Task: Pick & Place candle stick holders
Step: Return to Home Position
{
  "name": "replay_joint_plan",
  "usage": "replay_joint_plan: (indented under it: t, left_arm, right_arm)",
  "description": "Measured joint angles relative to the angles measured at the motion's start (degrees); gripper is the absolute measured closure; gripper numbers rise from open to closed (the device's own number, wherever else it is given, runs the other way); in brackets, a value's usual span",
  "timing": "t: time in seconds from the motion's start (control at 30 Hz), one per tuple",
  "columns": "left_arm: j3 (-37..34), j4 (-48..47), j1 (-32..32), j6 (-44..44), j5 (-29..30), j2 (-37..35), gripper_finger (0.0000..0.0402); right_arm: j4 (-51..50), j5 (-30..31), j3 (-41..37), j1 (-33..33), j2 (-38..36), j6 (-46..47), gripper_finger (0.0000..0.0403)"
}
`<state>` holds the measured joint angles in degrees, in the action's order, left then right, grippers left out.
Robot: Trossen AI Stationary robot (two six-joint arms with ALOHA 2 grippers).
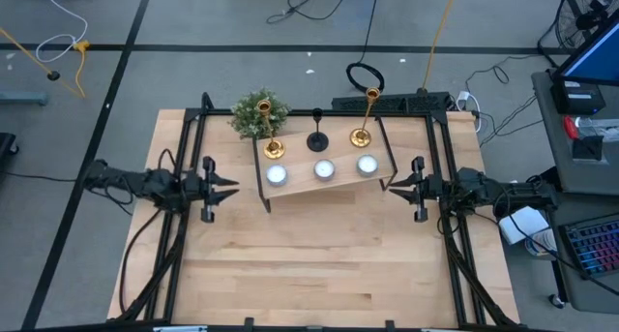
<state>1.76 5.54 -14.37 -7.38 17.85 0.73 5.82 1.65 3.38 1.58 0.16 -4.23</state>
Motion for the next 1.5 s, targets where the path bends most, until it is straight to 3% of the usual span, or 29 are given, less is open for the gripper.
replay_joint_plan:
  t: [0.17, 0.33, 0.93, 1.5]
  left_arm:
    - [0.1, -5.2, 3.2, 4.8, -1.0, 0.0, 0.0309]
    - [0.1, -5.4, 4.4, 4.7, -6.4, 0.0, 0.0309]
    - [0.2, -6.1, 5.0, 2.8, -7.4, 0.0, 0.0309]
    - [0.1, -5.6, 5.0, 6.1, -7.3, 0.0, 0.0309]
  right_arm:
    - [0.0, 0.0, 0.0, 0.0, 0.0, 0.0, 0.0348]
    - [0.0, 0.0, 0.0, 0.0, 0.0, -0.1, 0.0348]
    - [-1.4, 0.0, -0.1, 0.0, 0.1, -0.3, 0.0348]
    - [-1.0, -0.3, -2.6, 0.0, 0.3, 2.2, 0.0348]
